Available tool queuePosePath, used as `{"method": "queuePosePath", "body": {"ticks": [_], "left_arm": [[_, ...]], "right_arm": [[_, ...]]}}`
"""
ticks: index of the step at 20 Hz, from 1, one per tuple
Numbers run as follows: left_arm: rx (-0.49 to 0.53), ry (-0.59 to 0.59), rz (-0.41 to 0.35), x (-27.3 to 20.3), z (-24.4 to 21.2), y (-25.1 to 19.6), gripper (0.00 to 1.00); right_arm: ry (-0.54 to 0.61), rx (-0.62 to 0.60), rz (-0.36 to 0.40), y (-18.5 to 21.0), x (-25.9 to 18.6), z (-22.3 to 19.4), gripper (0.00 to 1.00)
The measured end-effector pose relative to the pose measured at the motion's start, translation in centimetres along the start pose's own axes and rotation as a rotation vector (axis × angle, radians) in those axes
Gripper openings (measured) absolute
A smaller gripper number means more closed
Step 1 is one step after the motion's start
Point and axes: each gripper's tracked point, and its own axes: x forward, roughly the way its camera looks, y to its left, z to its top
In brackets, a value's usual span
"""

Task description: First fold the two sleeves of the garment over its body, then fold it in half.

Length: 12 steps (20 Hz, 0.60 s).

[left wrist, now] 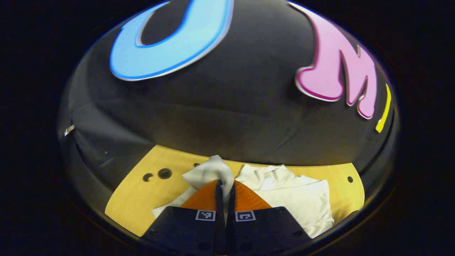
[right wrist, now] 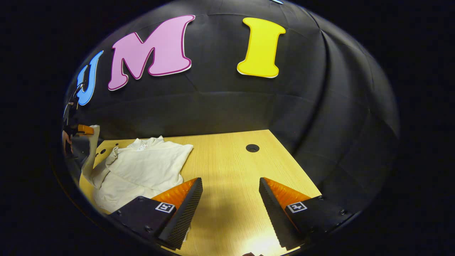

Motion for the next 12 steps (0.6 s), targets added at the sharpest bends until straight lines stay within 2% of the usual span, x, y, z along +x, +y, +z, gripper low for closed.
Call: {"method": "queuePosePath", "body": {"ticks": [3, 7, 12], "left_arm": [[0.06, 0.001, -0.105, 1.8, -0.4, -7.4, 0.06], [0.114, 0.041, -0.209, 3.9, -3.6, -16.1, 0.06], [0.167, 0.087, -0.342, 4.7, -6.8, -24.7, 0.06]], "right_arm": [[0.018, 0.027, 0.002, -0.4, 0.1, -0.9, 0.98], [0.064, 0.076, 0.013, 0.0, -0.1, -3.0, 0.98], [0.074, 0.073, 0.014, 0.3, -0.7, -4.1, 0.99]]}}
